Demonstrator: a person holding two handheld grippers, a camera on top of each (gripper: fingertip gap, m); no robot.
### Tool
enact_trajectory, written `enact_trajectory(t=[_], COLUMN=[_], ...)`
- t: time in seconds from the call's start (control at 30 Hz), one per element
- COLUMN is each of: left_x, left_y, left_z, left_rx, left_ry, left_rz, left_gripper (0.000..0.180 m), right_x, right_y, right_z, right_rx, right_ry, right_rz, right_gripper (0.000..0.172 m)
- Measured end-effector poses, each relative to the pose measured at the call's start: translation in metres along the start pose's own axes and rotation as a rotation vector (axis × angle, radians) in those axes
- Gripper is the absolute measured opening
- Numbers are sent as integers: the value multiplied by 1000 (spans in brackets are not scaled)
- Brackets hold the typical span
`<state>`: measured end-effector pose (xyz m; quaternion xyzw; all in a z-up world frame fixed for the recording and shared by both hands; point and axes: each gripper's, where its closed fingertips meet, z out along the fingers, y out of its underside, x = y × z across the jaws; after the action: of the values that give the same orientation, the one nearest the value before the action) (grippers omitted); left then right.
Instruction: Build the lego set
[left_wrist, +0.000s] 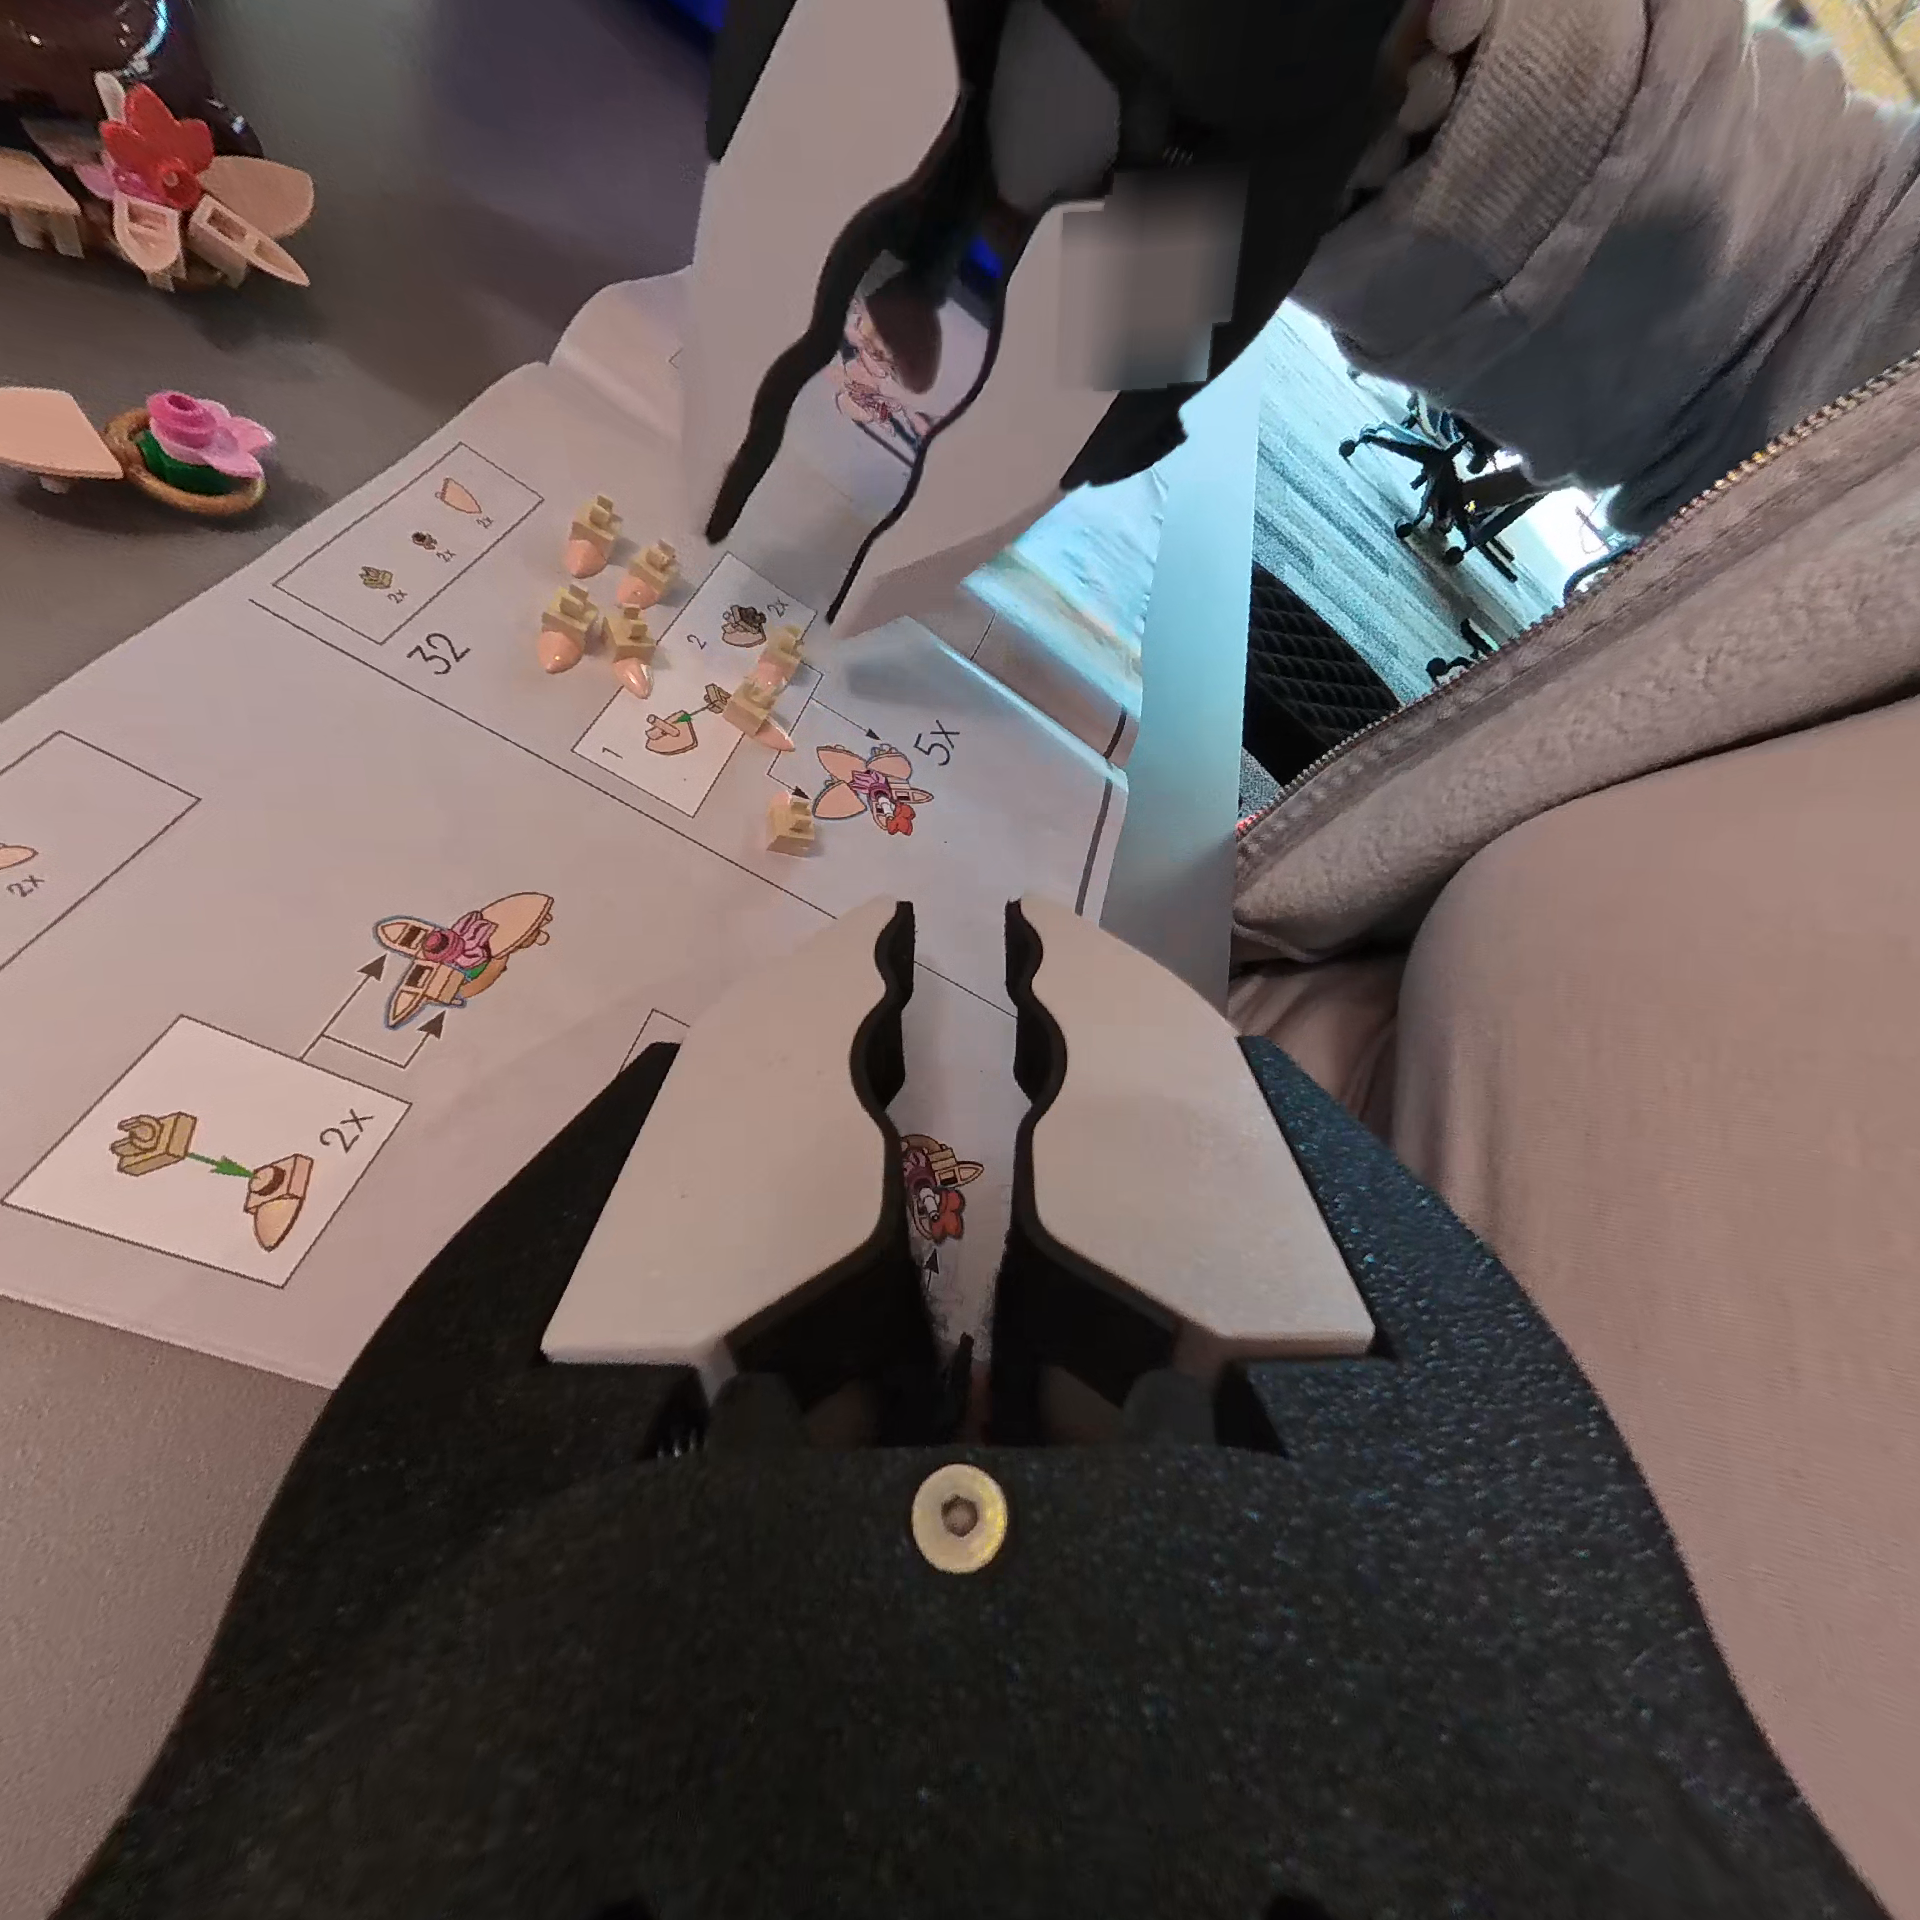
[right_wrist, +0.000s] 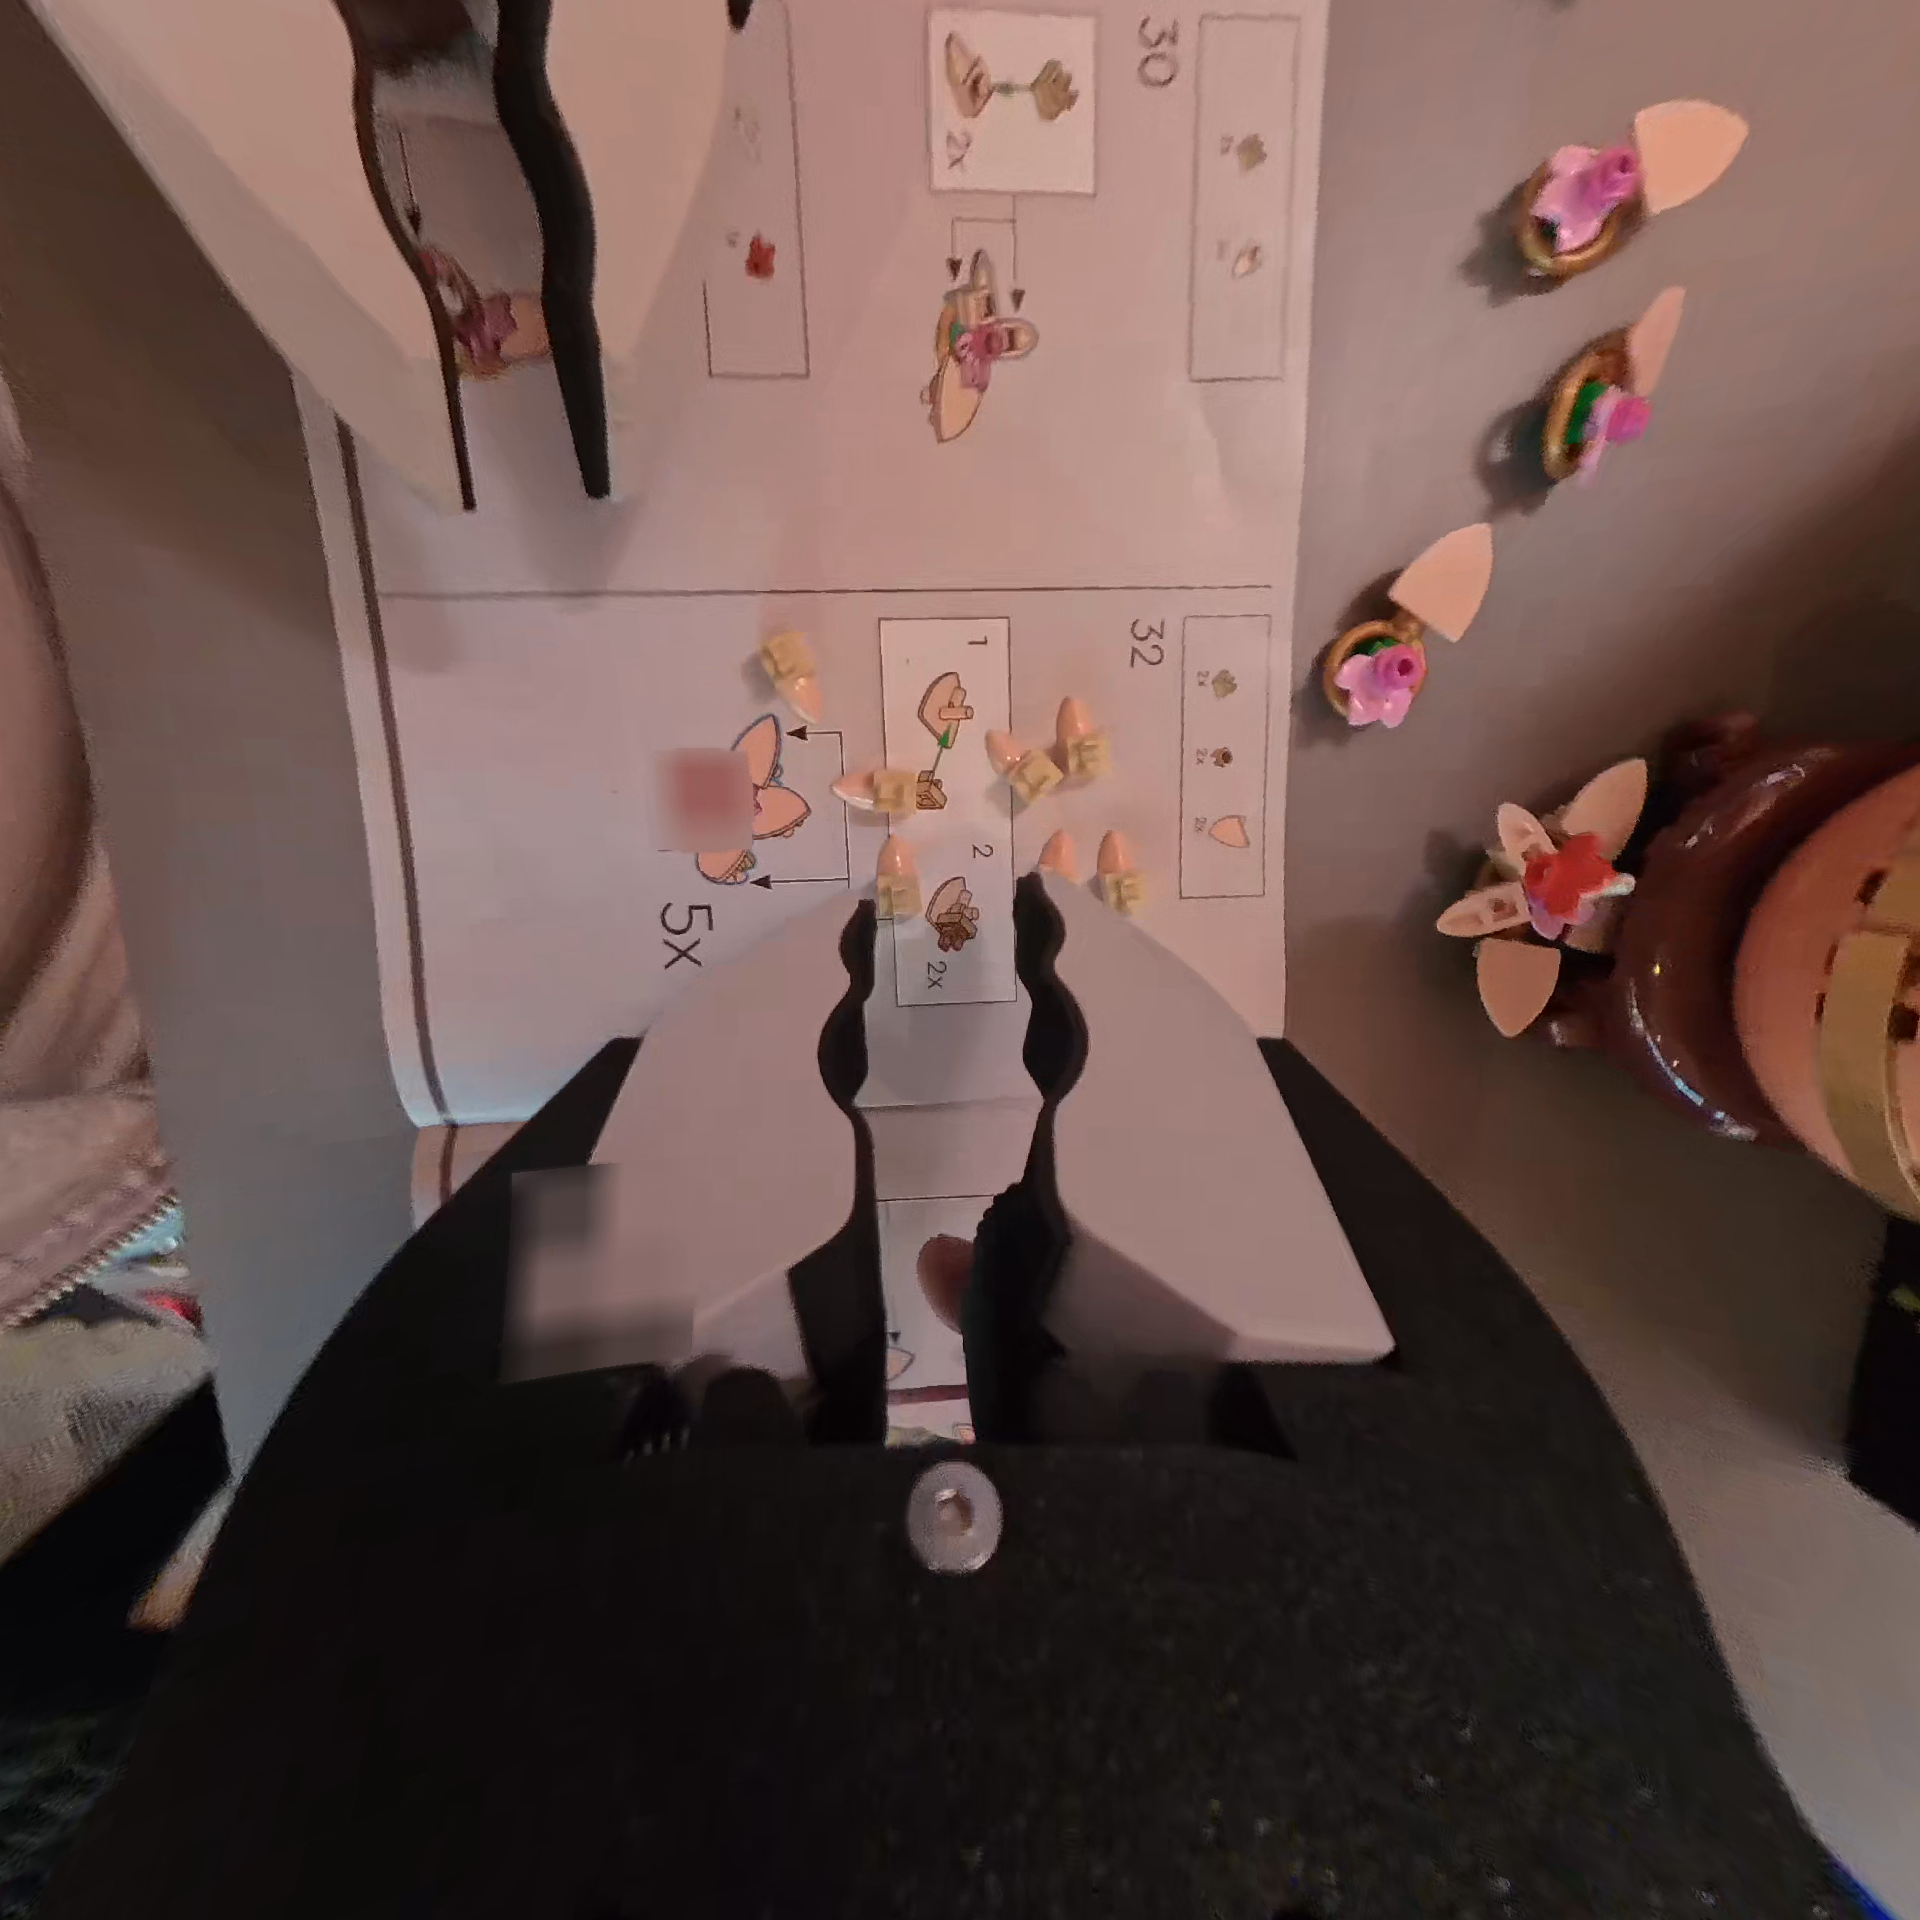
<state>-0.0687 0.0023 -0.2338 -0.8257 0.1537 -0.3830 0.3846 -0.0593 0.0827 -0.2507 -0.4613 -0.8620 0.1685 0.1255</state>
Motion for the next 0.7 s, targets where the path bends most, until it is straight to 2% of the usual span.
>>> enact_trajectory(t=[0.1, 0.17, 0.3, 0.33, 0.4, 0.47, 0.5, 0.57, 0.6, 0.7], left_x=[0, 0, 1, 1, 1, 0, 0, 1, 1, 1], left_y=[0, 1, 1, 1, 1, 2, 3, 3, 3, 3], left_z=[0, 0, 0, 0, 0, 1, 2, 2, 2, 1], left_rx=[-1, -4, -4, -3, -6, -16, -21, -24, -24, -18], left_ry=[-4, -5, 0, 2, 3, 2, 0, 0, 3, 10], left_rz=[2, 2, 2, -1, -7, -9, -8, -3, -4, -8], left_gripper=[17, 17, 17, 17, 17, 17, 17, 17, 17, 17], right_x=[0, 6, 37, 37, 34, 25, 20, 9, 9, 16], right_y=[-4, 5, 63, 76, 88, 100, 113, 132, 141, 161], right_z=[-16, -40, -129, -147, -161, -146, -130, -91, -81, -69], right_rx=[112, 137, 3, 8, 163, 350, 381, 398, 408, 434], right_ry=[13, 91, 540, 637, 778, 813, 816, 769, 782, 814], right_rz=[110, 166, 348, 426, 629, 849, 953, 1098, 1143, 1237], right_gripper=[25, 27, 30, 29, 22, 21, 23, 35, 34, 30])
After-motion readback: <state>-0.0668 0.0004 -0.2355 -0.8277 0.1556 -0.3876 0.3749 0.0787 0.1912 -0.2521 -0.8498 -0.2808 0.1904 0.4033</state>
